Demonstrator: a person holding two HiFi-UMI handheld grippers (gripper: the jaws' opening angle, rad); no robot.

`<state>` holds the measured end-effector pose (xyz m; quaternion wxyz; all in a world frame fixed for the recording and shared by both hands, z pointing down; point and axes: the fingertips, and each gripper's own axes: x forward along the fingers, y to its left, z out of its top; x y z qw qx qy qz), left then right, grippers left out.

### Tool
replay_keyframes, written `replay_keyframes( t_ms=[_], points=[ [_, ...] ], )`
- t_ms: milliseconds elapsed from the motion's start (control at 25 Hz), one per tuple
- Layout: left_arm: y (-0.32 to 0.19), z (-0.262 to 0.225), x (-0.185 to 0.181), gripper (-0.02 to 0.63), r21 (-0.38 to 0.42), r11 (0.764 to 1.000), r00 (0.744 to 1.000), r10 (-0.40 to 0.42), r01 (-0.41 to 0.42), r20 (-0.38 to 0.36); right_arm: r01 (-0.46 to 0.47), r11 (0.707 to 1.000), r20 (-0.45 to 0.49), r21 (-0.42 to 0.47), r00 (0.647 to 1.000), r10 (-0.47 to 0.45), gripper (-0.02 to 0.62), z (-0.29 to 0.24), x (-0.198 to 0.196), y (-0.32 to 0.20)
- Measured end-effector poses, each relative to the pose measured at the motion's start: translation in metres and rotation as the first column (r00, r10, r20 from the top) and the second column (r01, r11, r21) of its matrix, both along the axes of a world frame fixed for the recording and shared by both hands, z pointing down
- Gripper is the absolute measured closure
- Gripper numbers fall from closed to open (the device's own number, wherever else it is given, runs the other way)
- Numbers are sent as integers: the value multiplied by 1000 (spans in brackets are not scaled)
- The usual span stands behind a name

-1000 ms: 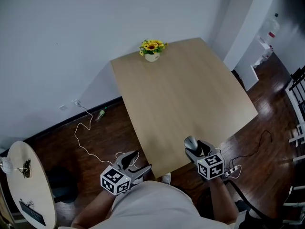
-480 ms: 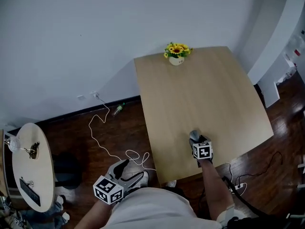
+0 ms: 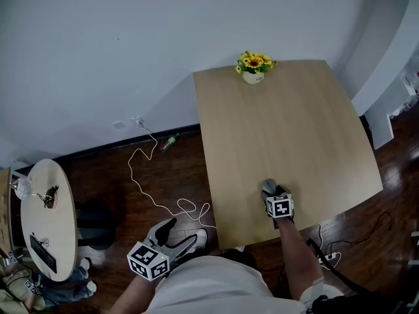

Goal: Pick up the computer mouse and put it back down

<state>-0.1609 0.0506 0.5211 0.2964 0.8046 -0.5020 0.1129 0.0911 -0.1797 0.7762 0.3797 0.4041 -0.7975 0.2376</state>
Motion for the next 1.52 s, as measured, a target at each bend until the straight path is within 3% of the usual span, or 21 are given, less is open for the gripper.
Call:
replay_keyframes(
  t_ms=[80, 360, 520, 760, 1080, 1520],
  points=[
    [-3, -2, 5, 270, 6, 1000, 1000, 16, -16, -4, -8, 1000, 25, 1, 1000, 8, 186, -6, -1, 0],
    [-16, -7, 14, 270, 49, 995, 996, 89, -88, -26, -3, 990, 105, 140, 994, -12, 181, -96, -9, 21],
    [-18, -7, 21, 270, 55, 987, 988, 151, -148, -39, 23, 986, 118, 167, 992, -44, 143, -144, -12, 62],
    [-26, -2, 45, 270, 62, 962, 961, 271, -267, -62, -60, 980, 182, 191, 983, 24, 129, -202, 7, 124],
    [-28, -6, 65, 270, 85, 921, 919, 387, -381, -80, -130, 969, 180, 211, 979, 92, 127, -233, 13, 174],
    [-20, -3, 59, 270, 88, 905, 902, 423, -416, -84, -161, 960, 189, 228, 975, 119, 129, -245, 6, 192]
  ],
)
